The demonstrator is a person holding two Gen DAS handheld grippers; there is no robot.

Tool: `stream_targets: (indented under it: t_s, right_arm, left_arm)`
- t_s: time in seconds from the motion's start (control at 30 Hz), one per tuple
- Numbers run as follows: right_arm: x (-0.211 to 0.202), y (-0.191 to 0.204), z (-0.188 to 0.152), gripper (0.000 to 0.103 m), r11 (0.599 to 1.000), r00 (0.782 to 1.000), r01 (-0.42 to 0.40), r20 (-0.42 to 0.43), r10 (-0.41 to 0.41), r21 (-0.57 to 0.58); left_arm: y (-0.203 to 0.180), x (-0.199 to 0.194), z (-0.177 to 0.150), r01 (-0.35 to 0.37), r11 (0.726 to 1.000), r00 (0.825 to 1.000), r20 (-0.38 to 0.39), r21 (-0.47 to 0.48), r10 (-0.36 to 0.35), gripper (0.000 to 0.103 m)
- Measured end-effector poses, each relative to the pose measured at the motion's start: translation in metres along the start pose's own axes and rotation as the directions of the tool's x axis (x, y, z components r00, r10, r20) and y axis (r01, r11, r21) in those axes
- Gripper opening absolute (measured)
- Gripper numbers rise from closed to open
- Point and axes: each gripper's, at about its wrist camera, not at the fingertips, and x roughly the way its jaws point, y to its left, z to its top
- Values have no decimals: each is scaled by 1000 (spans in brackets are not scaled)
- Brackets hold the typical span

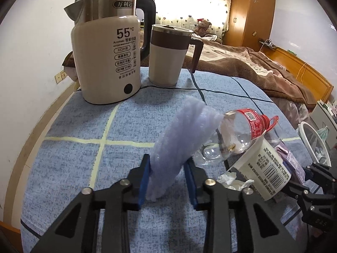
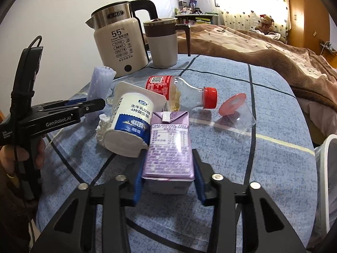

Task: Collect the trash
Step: 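Grasp the white foam net with the left gripper while the right grasps the purple milk carton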

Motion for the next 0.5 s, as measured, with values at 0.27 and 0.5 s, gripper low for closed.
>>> stream_targets:
  t_s: [0.27,0.5]
  right_arm:
    - [-13,-5,-4,39,1000,999,-5,38,4,27]
    - [-28,-9,-8,39,999,998,-5,63,2,38]
  left_arm:
    - [-5,-17,-7,38,999,999,11,-18,-38,30]
    - [-19,-35,-13,66,997,997,29,-27,-65,30]
